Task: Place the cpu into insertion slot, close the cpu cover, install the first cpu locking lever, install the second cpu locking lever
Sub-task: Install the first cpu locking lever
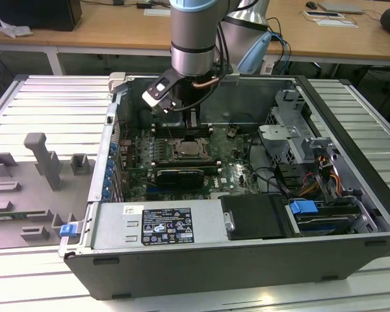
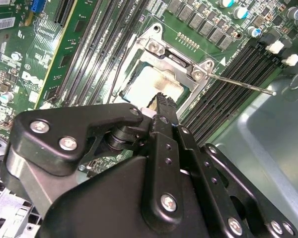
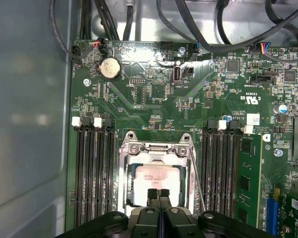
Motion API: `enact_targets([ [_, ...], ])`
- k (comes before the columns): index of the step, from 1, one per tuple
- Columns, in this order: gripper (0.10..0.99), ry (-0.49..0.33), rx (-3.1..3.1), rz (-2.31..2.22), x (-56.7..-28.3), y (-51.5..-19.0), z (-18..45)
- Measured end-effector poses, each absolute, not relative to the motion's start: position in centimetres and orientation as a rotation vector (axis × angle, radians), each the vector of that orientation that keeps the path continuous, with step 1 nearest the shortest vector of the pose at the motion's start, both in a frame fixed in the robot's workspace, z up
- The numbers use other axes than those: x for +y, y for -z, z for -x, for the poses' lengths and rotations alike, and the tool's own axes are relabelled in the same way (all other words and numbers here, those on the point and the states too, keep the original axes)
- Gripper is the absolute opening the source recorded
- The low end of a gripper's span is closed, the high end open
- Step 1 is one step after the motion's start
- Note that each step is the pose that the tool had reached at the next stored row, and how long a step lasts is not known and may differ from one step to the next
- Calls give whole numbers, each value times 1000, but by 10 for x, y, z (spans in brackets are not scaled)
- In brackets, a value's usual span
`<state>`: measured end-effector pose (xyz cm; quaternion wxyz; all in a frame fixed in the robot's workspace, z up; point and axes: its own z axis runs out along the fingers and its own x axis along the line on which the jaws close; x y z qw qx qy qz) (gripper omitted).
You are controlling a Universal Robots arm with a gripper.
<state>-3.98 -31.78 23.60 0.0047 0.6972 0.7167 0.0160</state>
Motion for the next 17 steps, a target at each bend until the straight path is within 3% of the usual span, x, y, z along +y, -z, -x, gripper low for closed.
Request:
enact_targets([
  [17,106,-50,2245,-2184,-318,-244,40],
])
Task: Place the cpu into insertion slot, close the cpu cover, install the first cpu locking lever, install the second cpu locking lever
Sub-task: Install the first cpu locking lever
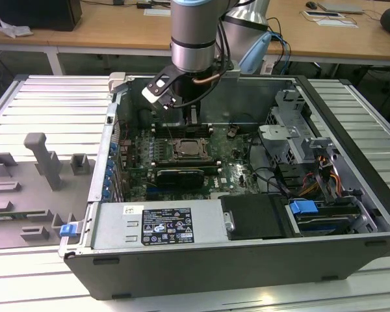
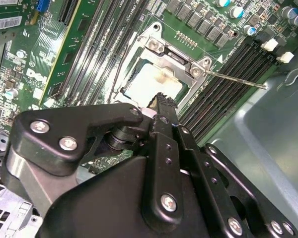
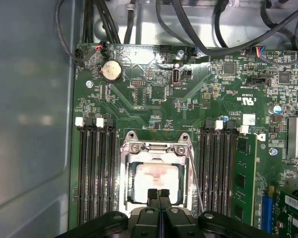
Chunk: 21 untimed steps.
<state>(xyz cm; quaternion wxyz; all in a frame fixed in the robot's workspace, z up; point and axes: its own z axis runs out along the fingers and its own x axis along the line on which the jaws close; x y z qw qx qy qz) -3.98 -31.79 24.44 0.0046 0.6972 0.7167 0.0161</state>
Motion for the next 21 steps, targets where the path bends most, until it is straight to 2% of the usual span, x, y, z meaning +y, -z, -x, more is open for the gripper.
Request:
enact_targets([
  [21,106,-50,2245,-2184,-318,-254,40],
])
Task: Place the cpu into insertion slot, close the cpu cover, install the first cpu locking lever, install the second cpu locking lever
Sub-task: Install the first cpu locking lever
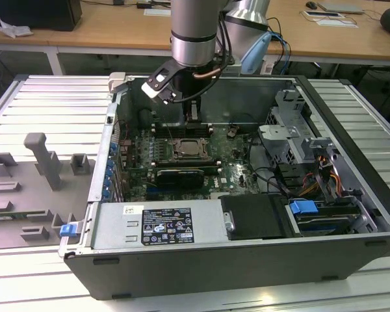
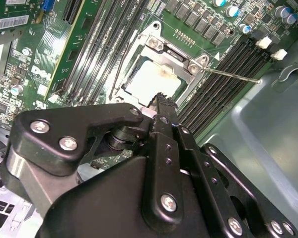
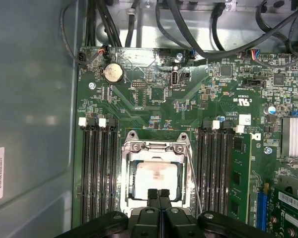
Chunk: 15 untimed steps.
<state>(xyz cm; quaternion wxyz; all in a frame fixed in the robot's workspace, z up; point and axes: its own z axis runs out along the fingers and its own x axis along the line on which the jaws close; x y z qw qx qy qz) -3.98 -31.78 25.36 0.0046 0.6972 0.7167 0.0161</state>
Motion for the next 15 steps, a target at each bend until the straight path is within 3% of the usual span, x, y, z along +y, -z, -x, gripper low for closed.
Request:
enact_targets([
  [15,106,-50,2245,-2184,-318,-263,40],
])
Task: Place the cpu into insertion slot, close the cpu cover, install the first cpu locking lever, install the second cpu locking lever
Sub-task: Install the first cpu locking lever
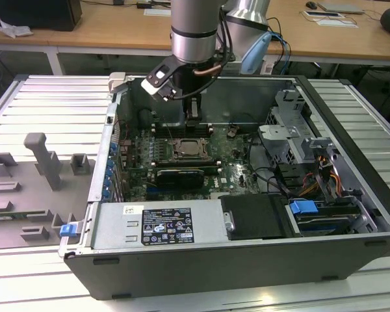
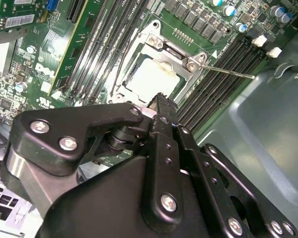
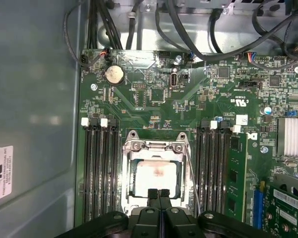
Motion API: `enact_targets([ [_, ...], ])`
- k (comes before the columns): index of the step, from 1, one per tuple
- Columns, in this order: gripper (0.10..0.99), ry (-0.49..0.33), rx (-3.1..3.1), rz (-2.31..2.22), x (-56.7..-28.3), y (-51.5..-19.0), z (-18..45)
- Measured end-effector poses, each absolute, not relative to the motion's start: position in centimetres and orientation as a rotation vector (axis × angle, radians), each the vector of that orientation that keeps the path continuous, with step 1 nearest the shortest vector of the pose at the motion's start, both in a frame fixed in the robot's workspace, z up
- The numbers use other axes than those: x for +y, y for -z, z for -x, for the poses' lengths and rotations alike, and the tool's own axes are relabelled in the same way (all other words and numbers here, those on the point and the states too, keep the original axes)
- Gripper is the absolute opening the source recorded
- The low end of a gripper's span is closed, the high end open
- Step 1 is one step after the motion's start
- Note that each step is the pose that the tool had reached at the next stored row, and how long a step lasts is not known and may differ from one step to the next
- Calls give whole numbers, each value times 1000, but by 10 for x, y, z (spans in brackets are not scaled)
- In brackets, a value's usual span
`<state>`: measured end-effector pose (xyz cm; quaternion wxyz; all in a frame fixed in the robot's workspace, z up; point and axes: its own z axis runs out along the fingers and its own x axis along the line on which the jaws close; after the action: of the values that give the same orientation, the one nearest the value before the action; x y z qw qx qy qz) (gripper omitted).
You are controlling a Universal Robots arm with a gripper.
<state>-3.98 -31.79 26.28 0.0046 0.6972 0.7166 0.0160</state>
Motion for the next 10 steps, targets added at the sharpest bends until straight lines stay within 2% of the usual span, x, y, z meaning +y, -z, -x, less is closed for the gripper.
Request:
enact_targets([
  [10,106,-50,2245,-2184,-318,-291,40],
])
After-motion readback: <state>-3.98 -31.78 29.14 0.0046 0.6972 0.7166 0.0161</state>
